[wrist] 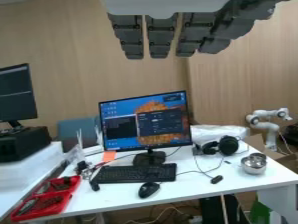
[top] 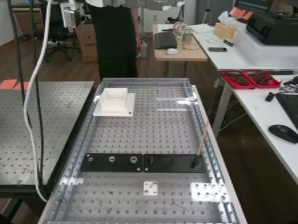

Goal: Grab the drill bit and place it in the clear container

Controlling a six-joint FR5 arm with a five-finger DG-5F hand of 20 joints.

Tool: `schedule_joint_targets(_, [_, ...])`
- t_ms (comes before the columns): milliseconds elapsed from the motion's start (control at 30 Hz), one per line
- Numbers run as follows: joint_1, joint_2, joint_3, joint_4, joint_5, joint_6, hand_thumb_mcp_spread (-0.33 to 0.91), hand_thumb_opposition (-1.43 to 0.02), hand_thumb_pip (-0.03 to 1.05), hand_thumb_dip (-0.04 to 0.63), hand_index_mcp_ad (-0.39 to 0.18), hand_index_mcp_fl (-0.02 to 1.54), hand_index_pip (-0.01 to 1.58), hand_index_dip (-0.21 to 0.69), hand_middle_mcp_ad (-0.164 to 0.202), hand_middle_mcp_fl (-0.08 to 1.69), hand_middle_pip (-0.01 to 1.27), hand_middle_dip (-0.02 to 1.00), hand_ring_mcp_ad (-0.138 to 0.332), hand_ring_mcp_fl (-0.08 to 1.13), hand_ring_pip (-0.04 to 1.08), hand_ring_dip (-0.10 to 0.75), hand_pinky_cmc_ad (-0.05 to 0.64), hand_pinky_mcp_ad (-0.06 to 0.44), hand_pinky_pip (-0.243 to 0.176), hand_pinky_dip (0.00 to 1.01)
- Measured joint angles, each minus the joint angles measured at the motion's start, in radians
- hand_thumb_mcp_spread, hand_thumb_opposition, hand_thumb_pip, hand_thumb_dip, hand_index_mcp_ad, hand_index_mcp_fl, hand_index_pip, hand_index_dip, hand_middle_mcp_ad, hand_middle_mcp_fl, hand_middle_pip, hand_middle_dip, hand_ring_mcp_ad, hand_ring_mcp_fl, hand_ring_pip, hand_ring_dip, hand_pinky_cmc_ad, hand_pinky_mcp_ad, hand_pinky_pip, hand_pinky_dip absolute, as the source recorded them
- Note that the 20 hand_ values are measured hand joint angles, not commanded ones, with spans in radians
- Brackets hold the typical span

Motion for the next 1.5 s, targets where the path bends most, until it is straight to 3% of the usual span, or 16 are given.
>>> schedule_joint_targets(133, [-0.009,-0.013,-0.022,0.022,-0.002,0.023,0.0,0.0,0.03,0.0,0.003,0.11,0.03,0.003,0.038,0.01,0.01,0.02,0.031,0.0,0.01,0.014,0.065,-0.024,-0.01,0.02])
schedule_joint_targets(200, [-0.017,-0.024,-0.034,0.034,0.006,0.041,0.03,-0.09,0.11,0.002,0.04,0.11,0.05,0.003,0.044,0.02,0.04,0.02,0.035,0.0,0.02,0.012,0.059,-0.031,-0.01,0.02])
schedule_joint_targets(267, [-0.027,-0.039,-0.048,0.046,0.022,0.057,0.08,-0.24,0.2,0.003,0.058,0.12,0.08,0.003,0.061,0.03,0.08,0.02,0.04,0.0,0.04,0.012,0.089,-0.024,-0.012,0.04])
schedule_joint_targets(400, [-0.038,-0.068,-0.067,0.06,0.044,0.082,0.09,-0.49,0.25,0.0,0.075,0.2,0.12,0.003,0.084,0.06,0.12,0.02,0.04,0.01,0.09,0.009,0.183,-0.017,-0.014,0.07])
schedule_joint_targets(567, [-0.058,-0.13,-0.097,0.085,0.087,0.141,0.09,-0.62,0.27,0.002,0.131,0.19,0.12,0.003,0.145,0.05,0.14,0.03,0.093,0.08,0.1,0.012,0.251,0.042,-0.059,0.1])
schedule_joint_targets(700, [-0.071,-0.179,-0.118,0.112,0.128,0.187,0.09,-0.67,0.31,0.0,0.154,0.19,0.13,0.003,0.169,0.05,0.14,0.02,0.115,0.08,0.1,0.007,0.265,0.051,-0.08,0.1])
schedule_joint_targets(767, [-0.076,-0.199,-0.126,0.127,0.137,0.204,0.09,-0.66,0.32,0.003,0.161,0.18,0.13,0.003,0.171,0.06,0.15,0.02,0.119,0.08,0.1,0.007,0.281,0.073,-0.084,0.11])
schedule_joint_targets(933, [-0.081,-0.253,-0.143,0.176,0.167,0.245,0.09,-0.68,0.38,0.0,0.168,0.19,0.13,0.012,0.18,0.05,0.15,0.02,0.131,0.08,0.1,0.007,0.279,0.073,-0.087,0.12])
schedule_joint_targets(1033, [-0.081,-0.279,-0.152,0.221,0.185,0.262,0.12,-0.68,0.4,0.0,0.164,0.18,0.14,0.065,0.18,0.05,0.15,0.02,0.131,0.08,0.1,0.007,0.278,0.082,-0.099,0.13])
schedule_joint_targets(1133, [-0.081,-0.311,-0.155,0.255,0.21,0.286,0.18,-0.69,0.49,0.003,0.162,0.27,0.13,0.14,0.18,0.06,0.15,0.02,0.133,0.08,0.1,0.007,0.278,0.084,-0.098,0.13])
schedule_joint_targets(1200, [-0.08,-0.337,-0.156,0.288,0.228,0.301,0.19,-0.69,0.49,0.005,0.145,0.33,0.14,0.185,0.18,0.09,0.15,0.02,0.131,0.07,0.1,0.005,0.279,0.084,-0.101,0.13])
schedule_joint_targets(1300, [-0.078,-0.359,-0.158,0.337,0.261,0.307,0.24,-0.73,0.52,0.052,0.113,0.32,0.13,0.255,0.178,0.1,0.15,0.03,0.134,0.08,0.1,0.009,0.278,0.089,-0.098,0.14])
schedule_joint_targets(1433, [-0.077,-0.38,-0.157,0.374,0.286,0.303,0.27,-0.74,0.59,0.087,0.087,0.47,0.13,0.328,0.182,0.14,0.15,0.05,0.134,0.07,0.1,0.009,0.278,0.087,-0.098,0.14])
schedule_joint_targets(1500, [-0.077,-0.396,-0.154,0.401,0.303,0.295,0.28,-0.74,0.59,0.11,0.086,0.44,0.12,0.347,0.178,0.13,0.14,0.05,0.131,0.07,0.1,0.005,0.278,0.087,-0.101,0.14])
